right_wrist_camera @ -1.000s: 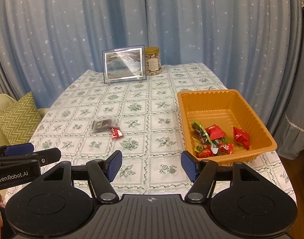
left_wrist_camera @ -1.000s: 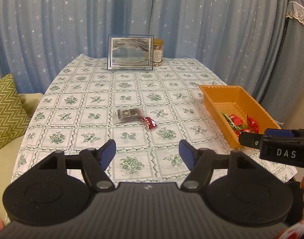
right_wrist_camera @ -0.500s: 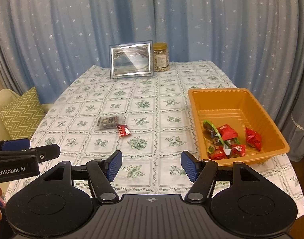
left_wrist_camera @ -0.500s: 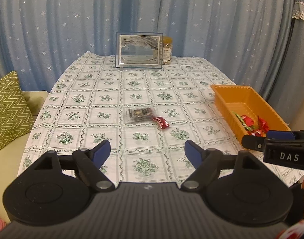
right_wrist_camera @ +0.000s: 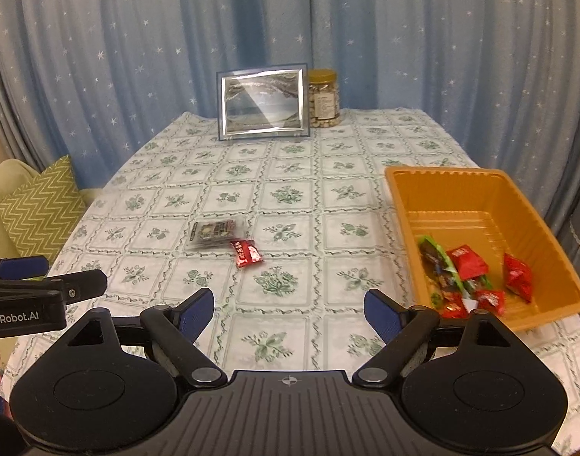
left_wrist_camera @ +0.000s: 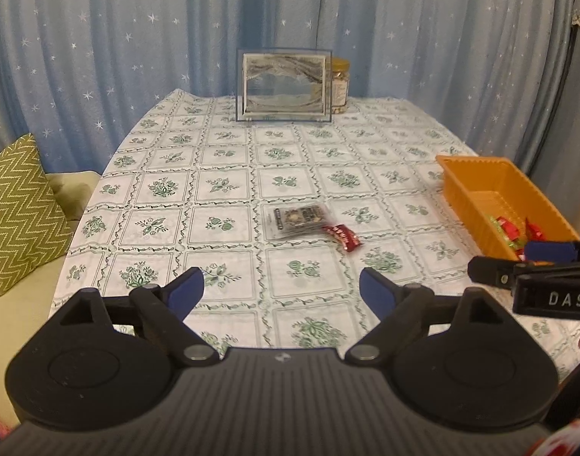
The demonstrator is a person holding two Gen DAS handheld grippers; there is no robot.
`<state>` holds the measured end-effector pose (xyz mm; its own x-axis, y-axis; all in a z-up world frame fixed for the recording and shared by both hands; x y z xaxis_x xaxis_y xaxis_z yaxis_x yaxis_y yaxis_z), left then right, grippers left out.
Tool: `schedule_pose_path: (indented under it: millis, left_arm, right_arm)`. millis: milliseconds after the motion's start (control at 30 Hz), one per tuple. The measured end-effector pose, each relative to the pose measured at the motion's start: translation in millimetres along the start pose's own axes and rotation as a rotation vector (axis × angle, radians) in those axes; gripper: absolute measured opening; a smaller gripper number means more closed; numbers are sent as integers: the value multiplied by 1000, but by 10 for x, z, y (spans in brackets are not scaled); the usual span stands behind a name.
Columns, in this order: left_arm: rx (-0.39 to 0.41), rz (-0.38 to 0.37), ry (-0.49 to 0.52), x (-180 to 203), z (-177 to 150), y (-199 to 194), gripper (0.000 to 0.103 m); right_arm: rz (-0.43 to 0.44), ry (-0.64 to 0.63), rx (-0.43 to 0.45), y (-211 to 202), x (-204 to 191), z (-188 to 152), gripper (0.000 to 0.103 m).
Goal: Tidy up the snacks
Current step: 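Move both open tools back toward the clear snack bag and red sweet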
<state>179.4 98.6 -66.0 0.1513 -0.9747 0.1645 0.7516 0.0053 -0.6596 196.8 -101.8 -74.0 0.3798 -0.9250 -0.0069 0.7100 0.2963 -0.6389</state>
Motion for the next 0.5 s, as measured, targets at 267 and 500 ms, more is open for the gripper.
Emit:
schedule_pose_path:
  millis: [267, 500]
  left_arm:
    - [-35, 8, 81, -157, 129, 529, 89]
    - [-57, -1, 149, -291, 254, 993, 89]
  right_arm:
    - [38, -28, 2, 518, -23, 151, 86]
    - [71, -59, -4, 1023, -66, 220, 85]
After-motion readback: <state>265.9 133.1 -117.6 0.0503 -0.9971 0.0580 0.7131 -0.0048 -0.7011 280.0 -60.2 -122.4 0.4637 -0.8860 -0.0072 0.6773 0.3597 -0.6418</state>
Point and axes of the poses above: each gripper's, at about its wrist camera, not at the fingertips, and y roughly the way its jaws point, x to its right, z to its top, the point moved 5 cm from there along y, roughly the way its jaws point, and after that the axes turned 12 degrees about -y, right-handed, at the moved point
